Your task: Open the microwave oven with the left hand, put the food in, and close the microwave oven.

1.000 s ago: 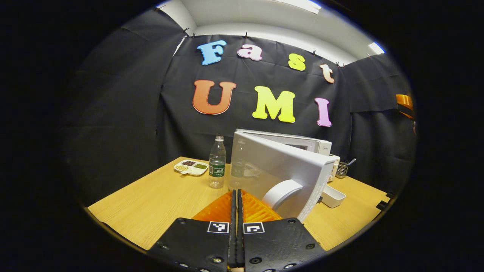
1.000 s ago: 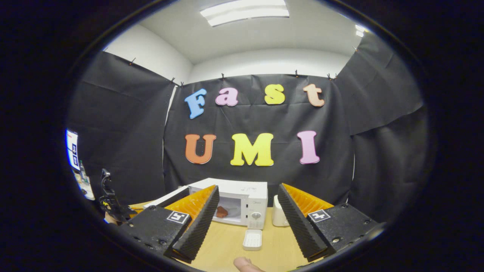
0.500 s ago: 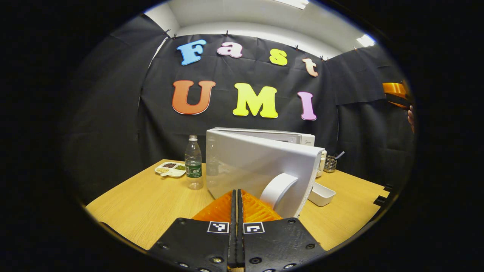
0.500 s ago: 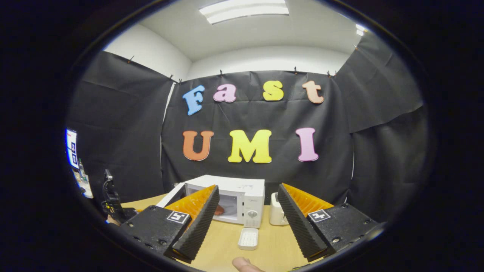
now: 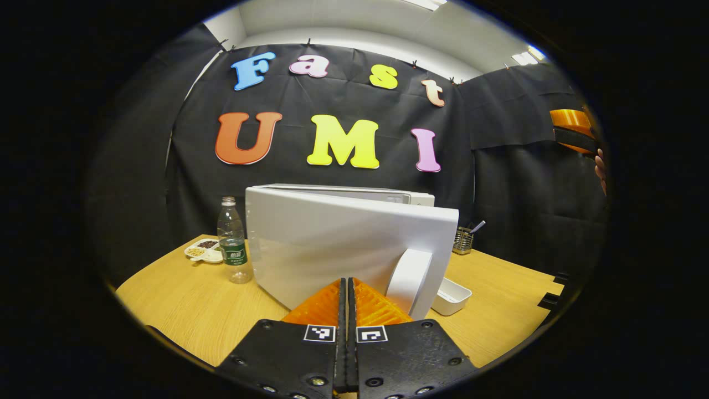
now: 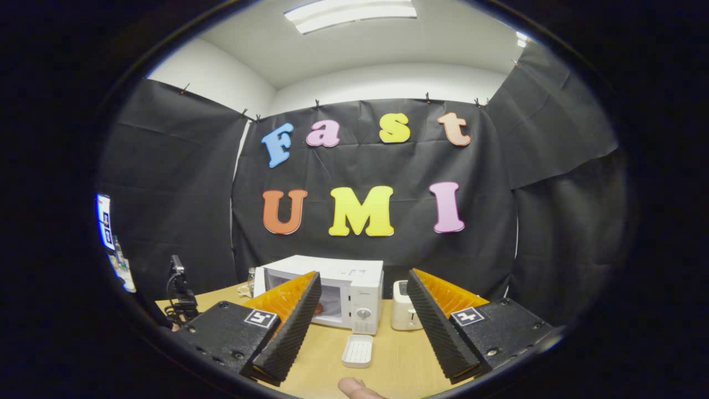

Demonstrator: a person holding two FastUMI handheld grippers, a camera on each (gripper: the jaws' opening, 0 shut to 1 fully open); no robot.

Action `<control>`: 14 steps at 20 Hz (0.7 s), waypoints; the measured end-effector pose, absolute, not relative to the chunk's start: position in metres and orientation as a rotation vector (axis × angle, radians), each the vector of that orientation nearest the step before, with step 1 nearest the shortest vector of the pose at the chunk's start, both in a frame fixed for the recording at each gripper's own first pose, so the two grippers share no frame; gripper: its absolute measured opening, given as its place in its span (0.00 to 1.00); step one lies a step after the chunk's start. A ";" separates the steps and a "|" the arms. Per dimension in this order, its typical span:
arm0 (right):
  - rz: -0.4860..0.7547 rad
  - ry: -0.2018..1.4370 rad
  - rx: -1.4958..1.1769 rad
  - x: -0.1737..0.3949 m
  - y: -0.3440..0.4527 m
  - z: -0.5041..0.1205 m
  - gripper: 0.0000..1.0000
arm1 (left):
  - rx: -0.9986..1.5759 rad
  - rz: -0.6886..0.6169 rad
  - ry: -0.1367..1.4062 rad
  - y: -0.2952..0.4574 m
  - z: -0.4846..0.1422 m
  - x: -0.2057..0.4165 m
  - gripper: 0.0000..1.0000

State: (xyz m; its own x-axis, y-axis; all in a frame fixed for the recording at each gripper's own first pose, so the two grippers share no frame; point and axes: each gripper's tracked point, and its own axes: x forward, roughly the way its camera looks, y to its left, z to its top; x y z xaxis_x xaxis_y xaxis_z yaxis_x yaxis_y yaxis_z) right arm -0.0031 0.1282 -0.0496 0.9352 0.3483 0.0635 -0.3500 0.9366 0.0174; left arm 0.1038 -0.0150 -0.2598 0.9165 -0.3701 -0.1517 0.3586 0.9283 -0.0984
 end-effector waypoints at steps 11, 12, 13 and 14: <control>0.362 -0.057 0.011 0.033 0.111 -0.054 0.99 | -0.046 -0.451 0.188 -0.089 -0.265 0.164 0.00; 0.361 -0.055 0.013 0.037 0.108 -0.055 0.99 | -0.040 -0.452 0.189 -0.093 -0.266 0.170 0.00; 0.359 -0.053 0.014 0.040 0.106 -0.056 0.99 | -0.033 -0.451 0.188 -0.097 -0.265 0.177 0.00; 0.357 -0.052 0.017 0.044 0.103 -0.057 0.99 | -0.032 -0.449 0.188 -0.100 -0.266 0.183 0.00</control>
